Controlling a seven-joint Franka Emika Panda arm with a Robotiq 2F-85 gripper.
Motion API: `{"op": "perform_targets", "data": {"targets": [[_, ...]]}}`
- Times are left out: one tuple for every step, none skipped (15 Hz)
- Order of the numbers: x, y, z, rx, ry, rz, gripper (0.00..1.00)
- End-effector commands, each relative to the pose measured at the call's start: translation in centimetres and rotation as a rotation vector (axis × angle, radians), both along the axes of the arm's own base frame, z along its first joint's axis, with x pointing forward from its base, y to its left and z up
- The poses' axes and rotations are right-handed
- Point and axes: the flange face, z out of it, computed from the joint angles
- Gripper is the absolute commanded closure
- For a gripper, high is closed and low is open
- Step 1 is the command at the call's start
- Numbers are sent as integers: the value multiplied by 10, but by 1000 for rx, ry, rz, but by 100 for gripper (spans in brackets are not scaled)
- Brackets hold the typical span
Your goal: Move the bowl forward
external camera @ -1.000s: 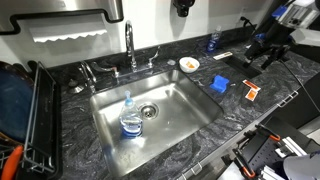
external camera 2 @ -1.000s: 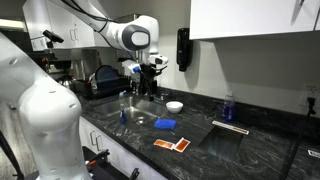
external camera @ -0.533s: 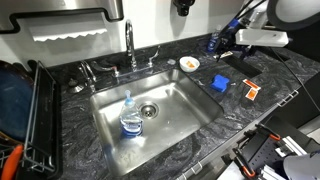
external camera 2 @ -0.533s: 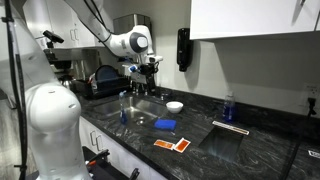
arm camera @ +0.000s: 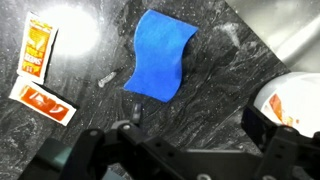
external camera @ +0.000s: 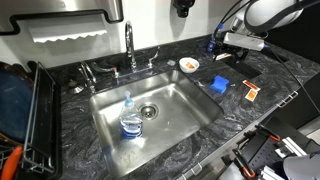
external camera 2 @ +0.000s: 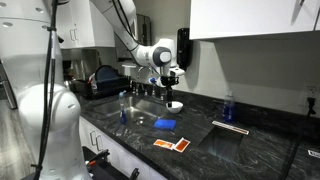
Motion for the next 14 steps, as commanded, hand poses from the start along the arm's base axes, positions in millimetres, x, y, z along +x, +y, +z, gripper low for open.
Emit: {"op": "perform_targets", "data": {"targets": [[29, -6, -17, 55, -26, -12, 0], [34, -1, -19, 64, -33, -5, 0], [39, 4, -20, 70, -38, 4, 0], [43, 10, -20, 75, -41, 14, 0], [49, 17, -20, 73, -50, 25, 0], [53, 23, -20, 69, -56, 36, 0], [58, 29, -22, 69, -60, 47, 0], [62, 34, -24, 66, -62, 55, 0], [65, 39, -27, 51, -74, 63, 0], [70, 43, -32, 45, -87, 65, 0], [74, 47, -37, 39, -96, 70, 0], [78, 50, -42, 43, -102, 74, 0], [82, 54, -50, 42, -102, 79, 0], [85, 56, -55, 41, -102, 85, 0]]}}
